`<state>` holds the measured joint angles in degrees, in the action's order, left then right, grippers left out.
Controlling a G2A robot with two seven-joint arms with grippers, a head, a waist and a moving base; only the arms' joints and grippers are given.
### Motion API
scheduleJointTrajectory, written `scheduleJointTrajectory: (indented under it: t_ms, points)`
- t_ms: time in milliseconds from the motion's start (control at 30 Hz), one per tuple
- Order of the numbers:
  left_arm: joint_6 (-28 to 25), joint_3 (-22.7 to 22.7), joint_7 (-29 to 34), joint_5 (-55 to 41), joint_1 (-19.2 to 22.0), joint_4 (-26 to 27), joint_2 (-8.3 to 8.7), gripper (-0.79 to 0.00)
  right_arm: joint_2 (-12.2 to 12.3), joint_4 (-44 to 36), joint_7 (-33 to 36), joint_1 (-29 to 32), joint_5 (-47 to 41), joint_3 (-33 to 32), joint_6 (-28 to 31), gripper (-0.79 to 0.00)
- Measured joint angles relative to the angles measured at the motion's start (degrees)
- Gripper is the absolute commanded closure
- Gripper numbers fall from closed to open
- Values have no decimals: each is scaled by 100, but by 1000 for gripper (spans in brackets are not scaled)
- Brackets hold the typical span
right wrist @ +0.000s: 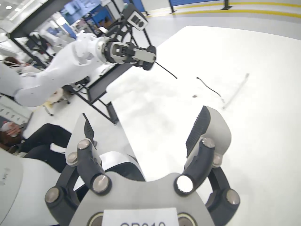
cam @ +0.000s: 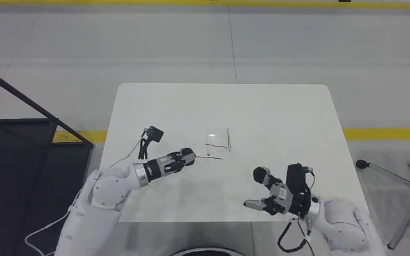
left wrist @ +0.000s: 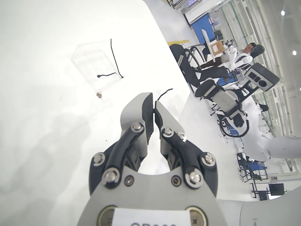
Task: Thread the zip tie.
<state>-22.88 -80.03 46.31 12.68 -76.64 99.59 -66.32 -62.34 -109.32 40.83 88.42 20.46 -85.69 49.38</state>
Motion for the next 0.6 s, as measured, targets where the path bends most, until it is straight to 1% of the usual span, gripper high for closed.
scheduleJointTrajectory:
  t_ms: [100, 167, 200, 267, 300, 400, 600]
  points:
    - [-128, 36, 75, -198, 49, -86, 11, 0, 65, 468, 749, -563, -1040, 344, -46, -785]
    - [-209, 65, 117, -279, 86, -136, 18, 0, 88, 723, 1112, -877, -1505, 514, -239, -785]
    - [-252, 91, 131, -291, 107, -153, 22, 0, 99, 868, 1294, -1061, -1681, 581, -448, -785]
    - [-310, 131, 142, -286, 125, -166, 27, 0, 108, 962, 1390, -1229, -1662, 582, -773, -785]
    - [-324, 143, 141, -283, 129, -174, 30, 0, 108, 964, 1389, -1227, -1604, 576, -825, -785]
    - [-324, 144, 139, -281, 128, -177, 31, 0, 107, 953, 1374, -1204, -1584, 572, -688, -785]
    - [-320, 188, 97, -276, 101, -146, 29, 0, 104, 939, 1379, -1194, -1593, 651, -728, -785]
